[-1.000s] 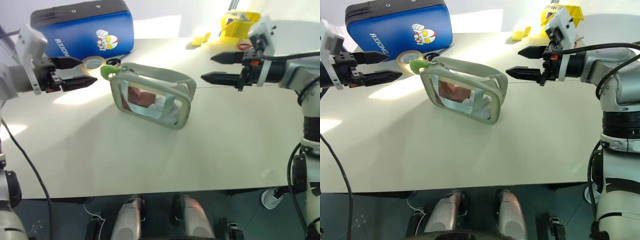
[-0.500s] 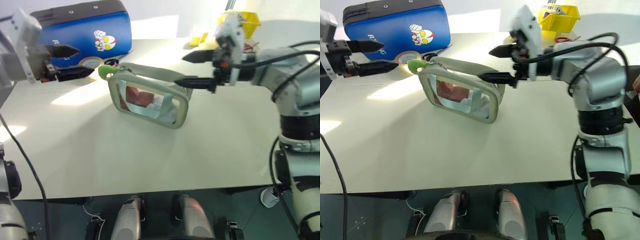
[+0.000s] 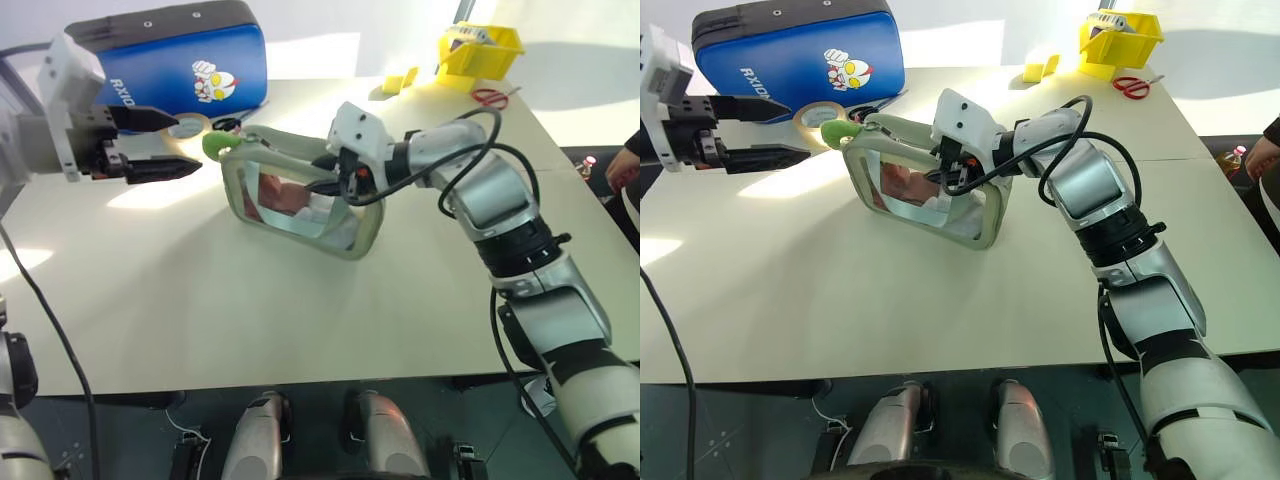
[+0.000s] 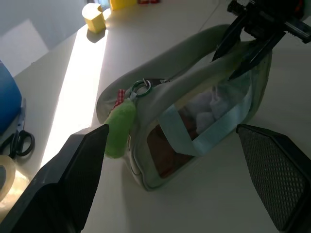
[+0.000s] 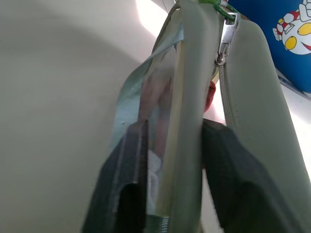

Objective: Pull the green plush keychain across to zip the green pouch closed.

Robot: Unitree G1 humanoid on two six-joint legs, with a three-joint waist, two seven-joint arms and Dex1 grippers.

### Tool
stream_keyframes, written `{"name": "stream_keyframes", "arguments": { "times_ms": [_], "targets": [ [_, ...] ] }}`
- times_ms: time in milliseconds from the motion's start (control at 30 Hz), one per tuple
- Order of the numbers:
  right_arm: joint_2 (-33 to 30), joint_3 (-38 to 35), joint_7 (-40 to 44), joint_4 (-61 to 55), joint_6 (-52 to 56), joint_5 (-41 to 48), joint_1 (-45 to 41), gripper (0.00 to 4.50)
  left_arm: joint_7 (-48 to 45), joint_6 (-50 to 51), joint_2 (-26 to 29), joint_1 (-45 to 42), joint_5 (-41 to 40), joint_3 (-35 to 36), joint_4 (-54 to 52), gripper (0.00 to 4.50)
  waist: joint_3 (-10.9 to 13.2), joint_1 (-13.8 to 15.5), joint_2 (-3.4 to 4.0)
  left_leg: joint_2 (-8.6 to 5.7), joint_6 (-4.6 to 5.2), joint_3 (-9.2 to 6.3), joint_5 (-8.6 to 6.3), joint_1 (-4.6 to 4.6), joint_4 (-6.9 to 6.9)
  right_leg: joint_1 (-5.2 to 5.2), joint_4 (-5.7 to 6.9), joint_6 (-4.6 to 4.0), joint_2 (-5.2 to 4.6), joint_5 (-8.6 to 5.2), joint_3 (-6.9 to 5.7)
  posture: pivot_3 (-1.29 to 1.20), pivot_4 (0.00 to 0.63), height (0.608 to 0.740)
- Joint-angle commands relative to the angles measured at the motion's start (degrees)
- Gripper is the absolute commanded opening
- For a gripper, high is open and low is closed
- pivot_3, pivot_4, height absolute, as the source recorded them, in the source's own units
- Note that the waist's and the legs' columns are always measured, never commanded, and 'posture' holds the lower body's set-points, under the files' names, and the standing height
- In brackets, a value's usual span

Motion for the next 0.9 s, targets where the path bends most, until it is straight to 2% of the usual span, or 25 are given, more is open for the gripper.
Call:
{"name": "stream_keyframes", "arguments": {
  "times_ms": [33, 167, 367, 533, 667, 900],
  "targets": [
    [0.61, -0.38, 2.19, 2.08, -9.52, -2.73, -2.4, 0.07, 0.47, 0.01, 1.55, 0.5, -0.8, 2.45, -1.5, 4.5, 0.0, -0.04, 0.0, 0.0, -0.01, 0.0, 0.0, 0.02, 0.0, 0.0, 0.01, 0.0, 0.0, 0.0, 0.0, 0.0, 0.15, 0.74],
    [1.95, -0.8, 3.88, 6.83, -23.06, -5.23, -3.64, 0.07, 0.53, -1.46, 2.32, 1.79, 0.45, 2.08, -0.27, 4.5, 0.0, -0.17, 0.0, 0.01, -0.03, 0.0, 0.02, 0.02, 0.0, 0.0, 0.03, 0.01, 0.02, 0.0, 0.0, 0.0, 0.15, 0.74],
    [3.01, -1.04, 5.27, 15.86, -34.36, -8.66, -4.12, 0.07, 1.17, -4.14, 1.19, 4.45, 2.38, 0.95, 0.09, 4.5, 0.0, -0.2, 0.0, 0.01, -0.13, 0.03, 0.08, 0.05, 0.0, 0.0, 0.07, 0.0, 0.04, 0.0, 0.02, 0.0, 0.15, 0.74],
    [3.56, -1.98, 5.88, 19.32, -36.6, -9.12, -4.74, 0.07, 2.25, -4.77, -0.05, 5.69, 2.94, 0.33, -0.68, 4.5, 0.0, -0.17, -0.01, 0.01, -0.2, 0.04, 0.13, 0.08, 0.03, 0.02, 0.16, 0.0, 0.03, 0.0, 0.04, 0.0, 0.15, 0.74],
    [3.09, -1.8, 7.69, 20.02, -42.67, -9.42, -4.07, 0.07, 3.69, -6.36, -1.64, 6.03, 4.45, -0.52, 0.39, 4.5, 0.0, -0.14, 0.0, 0.01, -0.21, 0.02, 0.13, 0.11, 0.03, 0.02, 0.2, 0.0, 0.04, 0.0, 0.04, 0.0, 0.15, 0.74],
    [3.7, -2.89, 9.32, 19.5, -42.38, -8.09, -3.59, 0.07, 8.19, -12.66, -6.6, 4.64, 9.22, -3.29, 4.85, 4.5, 0.0, -0.13, 0.0, 0.01, -0.21, 0.01, 0.14, 0.13, 0.25, 0.02, 0.55, -0.02, 0.03, -0.01, 0.06, 0.0, 0.15, 0.74]
  ]
}}
